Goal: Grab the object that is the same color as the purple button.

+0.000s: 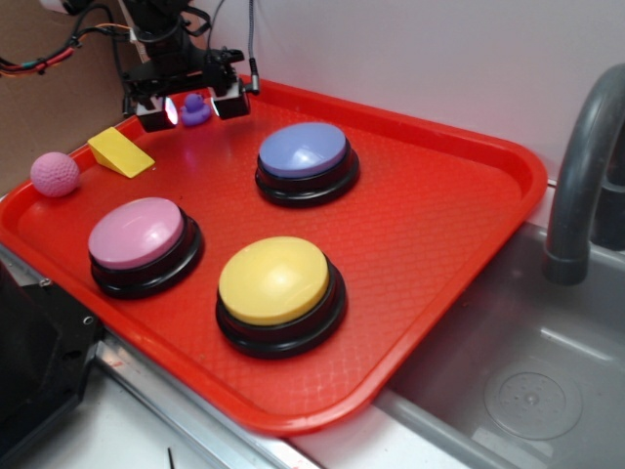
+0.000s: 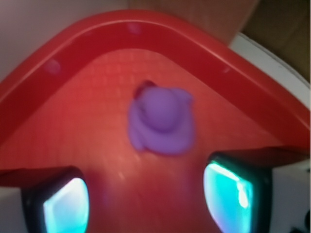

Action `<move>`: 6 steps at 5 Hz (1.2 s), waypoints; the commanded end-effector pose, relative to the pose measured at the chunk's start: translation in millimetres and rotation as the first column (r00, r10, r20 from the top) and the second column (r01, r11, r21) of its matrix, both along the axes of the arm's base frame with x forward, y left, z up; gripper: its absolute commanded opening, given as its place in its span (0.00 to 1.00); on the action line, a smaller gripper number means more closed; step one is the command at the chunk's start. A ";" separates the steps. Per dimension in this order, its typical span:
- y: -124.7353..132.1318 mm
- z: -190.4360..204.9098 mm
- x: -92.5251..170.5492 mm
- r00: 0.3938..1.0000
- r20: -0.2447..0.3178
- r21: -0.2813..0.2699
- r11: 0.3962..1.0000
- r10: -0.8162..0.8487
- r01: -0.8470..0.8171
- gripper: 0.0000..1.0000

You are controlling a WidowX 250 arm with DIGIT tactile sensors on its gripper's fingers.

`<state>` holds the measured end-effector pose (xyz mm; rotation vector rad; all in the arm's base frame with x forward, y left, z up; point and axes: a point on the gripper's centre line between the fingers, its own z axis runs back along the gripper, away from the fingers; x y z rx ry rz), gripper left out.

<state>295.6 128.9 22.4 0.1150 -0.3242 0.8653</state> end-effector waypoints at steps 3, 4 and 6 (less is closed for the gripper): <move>33.9 21.0 5.9 0.995 0.070 0.018 0.997 -0.072 0.071 1.00; 31.8 26.0 -2.0 0.992 0.075 0.034 0.995 -0.098 0.095 1.00; 32.2 18.9 11.6 0.991 0.062 0.038 0.993 -0.115 0.112 1.00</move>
